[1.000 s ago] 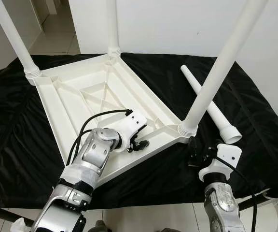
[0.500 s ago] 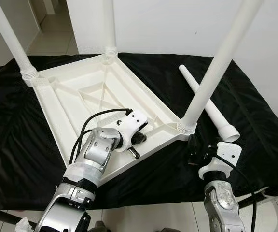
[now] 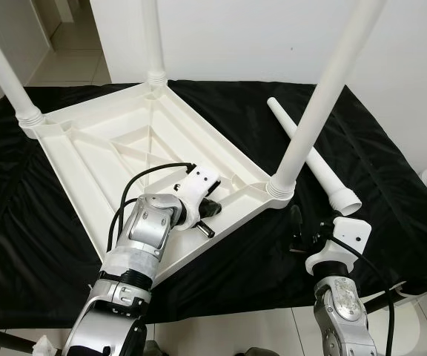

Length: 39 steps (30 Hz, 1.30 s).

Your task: Building children table

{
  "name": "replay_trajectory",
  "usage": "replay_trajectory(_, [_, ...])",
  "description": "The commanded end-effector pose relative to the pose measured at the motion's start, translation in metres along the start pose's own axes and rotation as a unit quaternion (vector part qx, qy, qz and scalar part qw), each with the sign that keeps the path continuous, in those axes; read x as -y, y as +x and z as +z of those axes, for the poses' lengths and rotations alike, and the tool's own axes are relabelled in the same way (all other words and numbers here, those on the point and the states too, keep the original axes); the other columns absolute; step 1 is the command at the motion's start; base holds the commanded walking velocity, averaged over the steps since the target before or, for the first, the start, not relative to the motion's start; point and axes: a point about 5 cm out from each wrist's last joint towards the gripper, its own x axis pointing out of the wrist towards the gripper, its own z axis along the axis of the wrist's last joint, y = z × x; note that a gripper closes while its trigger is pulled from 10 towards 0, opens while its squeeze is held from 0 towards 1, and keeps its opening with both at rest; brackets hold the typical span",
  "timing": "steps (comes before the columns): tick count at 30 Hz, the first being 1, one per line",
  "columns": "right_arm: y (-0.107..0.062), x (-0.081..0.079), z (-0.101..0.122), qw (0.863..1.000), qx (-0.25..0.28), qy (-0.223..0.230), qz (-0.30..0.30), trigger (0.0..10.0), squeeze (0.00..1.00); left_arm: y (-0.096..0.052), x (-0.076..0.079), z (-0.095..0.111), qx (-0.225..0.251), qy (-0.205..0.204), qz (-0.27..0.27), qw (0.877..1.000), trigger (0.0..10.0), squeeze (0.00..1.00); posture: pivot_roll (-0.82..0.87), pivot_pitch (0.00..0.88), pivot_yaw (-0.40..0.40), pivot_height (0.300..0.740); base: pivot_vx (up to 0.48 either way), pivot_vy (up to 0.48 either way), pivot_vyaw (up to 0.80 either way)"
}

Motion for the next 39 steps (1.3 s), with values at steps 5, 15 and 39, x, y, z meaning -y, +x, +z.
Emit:
replay_trajectory(5, [0.000, -0.001, -0.003, 1.000, -0.006, -0.002, -0.003, 10.0, 0.00, -0.021, -0.052, -0.012, -0.020, -0.050, 0.336, 0.940, 0.0, 0.00, -0.06, 0.000, 0.018, 0.740, 0.000, 0.000, 0.00])
replay_trajectory(15, [0.001, -0.001, -0.003, 1.000, -0.006, -0.002, -0.003, 10.0, 0.00, -0.032, -0.068, -0.010, -0.012, -0.064, 0.389, 0.919, 0.0, 0.00, -0.05, 0.000, 0.017, 0.740, 0.000, 0.000, 0.00])
replay_trajectory(39, [0.002, -0.002, -0.002, 1.000, -0.003, 0.002, -0.010, 10.0, 0.00, -0.025, 0.028, 0.051, 0.225, 0.088, -0.021, 0.970, 10.0, 0.00, -0.04, 0.017, 0.032, 0.740, 0.000, 0.000, 0.00])
